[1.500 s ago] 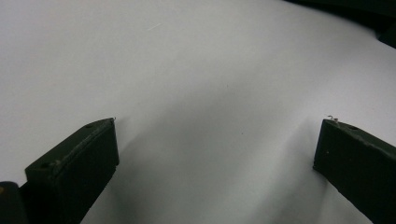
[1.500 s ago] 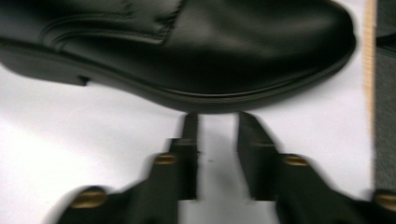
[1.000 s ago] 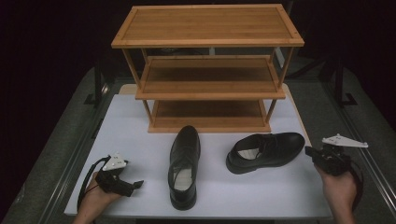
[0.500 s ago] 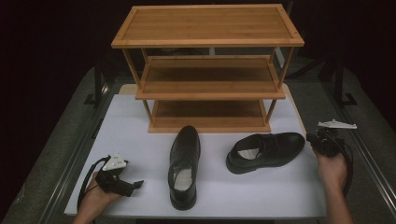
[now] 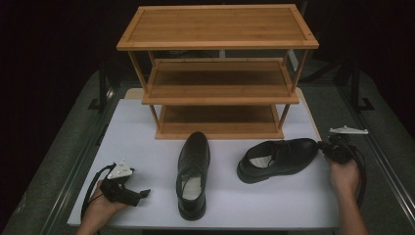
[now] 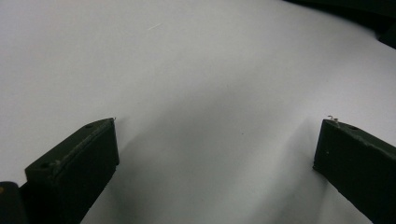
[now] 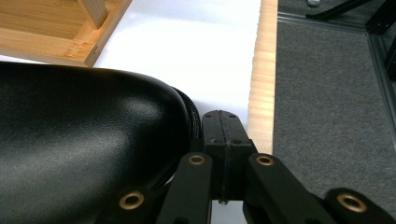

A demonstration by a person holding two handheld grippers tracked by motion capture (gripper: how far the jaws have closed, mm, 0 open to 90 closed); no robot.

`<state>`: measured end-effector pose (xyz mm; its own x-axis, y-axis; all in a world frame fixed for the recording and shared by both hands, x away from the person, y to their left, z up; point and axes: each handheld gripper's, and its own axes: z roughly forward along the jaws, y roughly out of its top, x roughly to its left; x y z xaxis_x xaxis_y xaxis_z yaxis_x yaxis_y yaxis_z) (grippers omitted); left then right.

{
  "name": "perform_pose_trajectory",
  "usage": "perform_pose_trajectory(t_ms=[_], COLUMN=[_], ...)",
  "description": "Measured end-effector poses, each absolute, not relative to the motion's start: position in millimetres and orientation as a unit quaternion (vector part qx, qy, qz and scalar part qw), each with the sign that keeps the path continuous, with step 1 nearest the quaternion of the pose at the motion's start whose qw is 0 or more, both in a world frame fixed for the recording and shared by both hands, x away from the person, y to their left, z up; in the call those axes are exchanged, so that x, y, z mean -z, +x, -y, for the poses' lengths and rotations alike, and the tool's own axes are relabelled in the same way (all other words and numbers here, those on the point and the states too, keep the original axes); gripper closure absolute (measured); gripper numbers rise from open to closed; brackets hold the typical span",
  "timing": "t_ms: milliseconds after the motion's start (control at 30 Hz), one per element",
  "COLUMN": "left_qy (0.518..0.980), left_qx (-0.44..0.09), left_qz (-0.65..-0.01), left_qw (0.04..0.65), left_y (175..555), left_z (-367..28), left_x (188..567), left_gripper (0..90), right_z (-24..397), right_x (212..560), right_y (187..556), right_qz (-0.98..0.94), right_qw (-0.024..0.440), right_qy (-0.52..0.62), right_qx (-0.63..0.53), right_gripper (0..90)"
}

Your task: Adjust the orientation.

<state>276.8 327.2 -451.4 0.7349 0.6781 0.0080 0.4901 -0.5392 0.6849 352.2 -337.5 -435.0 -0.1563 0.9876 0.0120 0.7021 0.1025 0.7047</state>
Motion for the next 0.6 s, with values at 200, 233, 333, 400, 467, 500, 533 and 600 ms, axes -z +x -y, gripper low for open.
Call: perform_pose_trajectory(t_ms=[200,233,333,400,467,500,533,600], left_qy=[0.866,0.866,0.866,0.866,0.866,0.866,0.866,0.866], left_qx=[-0.138,-0.138,-0.138,-0.138,-0.138,-0.138,-0.138,-0.137], left_qz=[-0.337,-0.337,-0.337,-0.337,-0.337,-0.338,-0.338,-0.337], left_qw=[0.342,0.343,0.343,0.343,0.343,0.343,0.343,0.342], left_y=[276.8,276.7,276.8,276.7,276.8,276.8,276.8,276.8], left_z=[-327.1,-327.1,-327.1,-327.1,-327.1,-327.2,-327.2,-327.3], left_x=[451.5,451.5,451.5,451.6,451.6,451.5,451.5,451.4], left_gripper=[0.0,0.0,0.0,0.0,0.0,0.0,0.0,0.0], right_z=[334.4,334.1,335.4,335.1,335.6,336.6,336.9,337.3], right_x=[435.0,434.8,433.5,436.7,438.5,438.4,438.5,439.2], right_y=[362.2,363.8,371.0,374.8,375.1,374.7,374.4,373.3], right_qz=[-0.707,-0.706,-0.703,-0.705,-0.705,-0.704,-0.705,-0.705], right_qw=[0.236,0.236,0.244,0.238,0.238,0.235,0.234,0.235], right_qy=[0.596,0.596,0.598,0.599,0.598,0.598,0.598,0.597], right_qx=[-0.299,-0.300,-0.298,-0.296,-0.298,-0.301,-0.300,-0.304], right_gripper=[89.9,89.9,89.9,89.9,89.9,89.9,89.9,90.0])
